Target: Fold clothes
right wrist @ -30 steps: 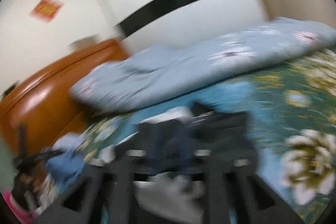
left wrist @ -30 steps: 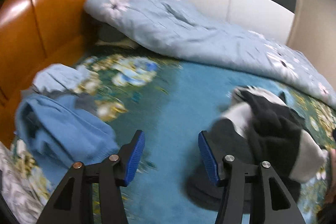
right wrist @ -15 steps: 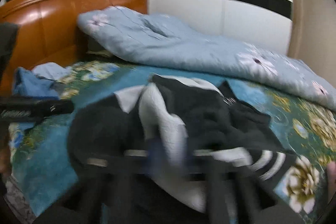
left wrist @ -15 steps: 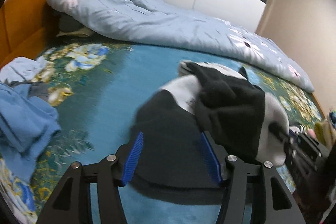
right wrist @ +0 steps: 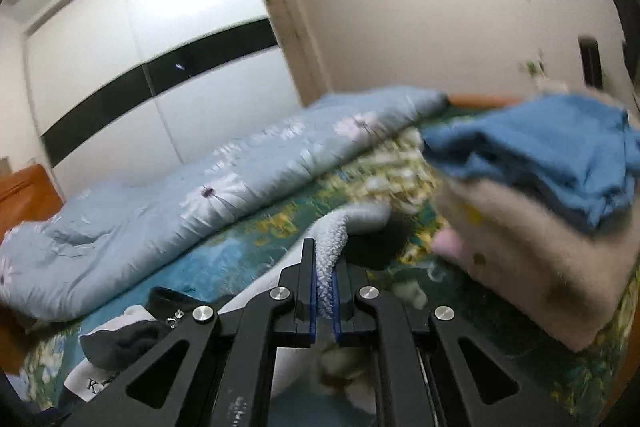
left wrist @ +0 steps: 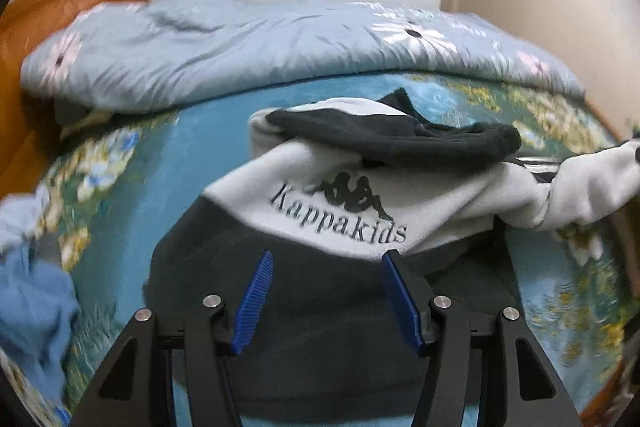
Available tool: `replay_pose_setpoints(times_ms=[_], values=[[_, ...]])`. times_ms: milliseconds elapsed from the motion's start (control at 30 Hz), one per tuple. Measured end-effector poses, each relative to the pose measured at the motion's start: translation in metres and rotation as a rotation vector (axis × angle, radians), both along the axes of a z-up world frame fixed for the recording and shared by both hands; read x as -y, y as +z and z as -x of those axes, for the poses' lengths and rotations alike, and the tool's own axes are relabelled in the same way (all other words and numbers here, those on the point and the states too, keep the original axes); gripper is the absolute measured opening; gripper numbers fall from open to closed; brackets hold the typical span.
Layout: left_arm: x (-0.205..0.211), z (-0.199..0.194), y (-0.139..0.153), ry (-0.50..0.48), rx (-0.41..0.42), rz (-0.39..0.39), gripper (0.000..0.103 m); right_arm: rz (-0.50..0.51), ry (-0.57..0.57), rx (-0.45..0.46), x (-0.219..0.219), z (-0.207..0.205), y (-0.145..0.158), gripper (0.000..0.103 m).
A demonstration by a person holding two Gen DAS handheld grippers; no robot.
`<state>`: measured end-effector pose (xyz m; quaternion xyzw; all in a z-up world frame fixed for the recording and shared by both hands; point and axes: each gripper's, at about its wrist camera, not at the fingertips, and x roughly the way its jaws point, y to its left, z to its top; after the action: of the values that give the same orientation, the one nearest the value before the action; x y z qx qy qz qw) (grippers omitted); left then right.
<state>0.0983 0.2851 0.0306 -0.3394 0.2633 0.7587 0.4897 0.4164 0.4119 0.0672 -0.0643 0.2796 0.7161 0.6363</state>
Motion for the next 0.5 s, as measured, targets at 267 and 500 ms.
replay_pose_setpoints(times_ms=[267, 500], values=[[-0.078, -0.060, -0.009, -0.229, -0.285, 0.095, 0.061, 0.062, 0.095, -0.046, -0.003, 0.017, -0.009, 0.008], [-0.107, -0.093, -0.017, -0.325, -0.277, 0.080, 0.060, 0.092, 0.107, -0.117, -0.007, 0.016, -0.015, 0.008]])
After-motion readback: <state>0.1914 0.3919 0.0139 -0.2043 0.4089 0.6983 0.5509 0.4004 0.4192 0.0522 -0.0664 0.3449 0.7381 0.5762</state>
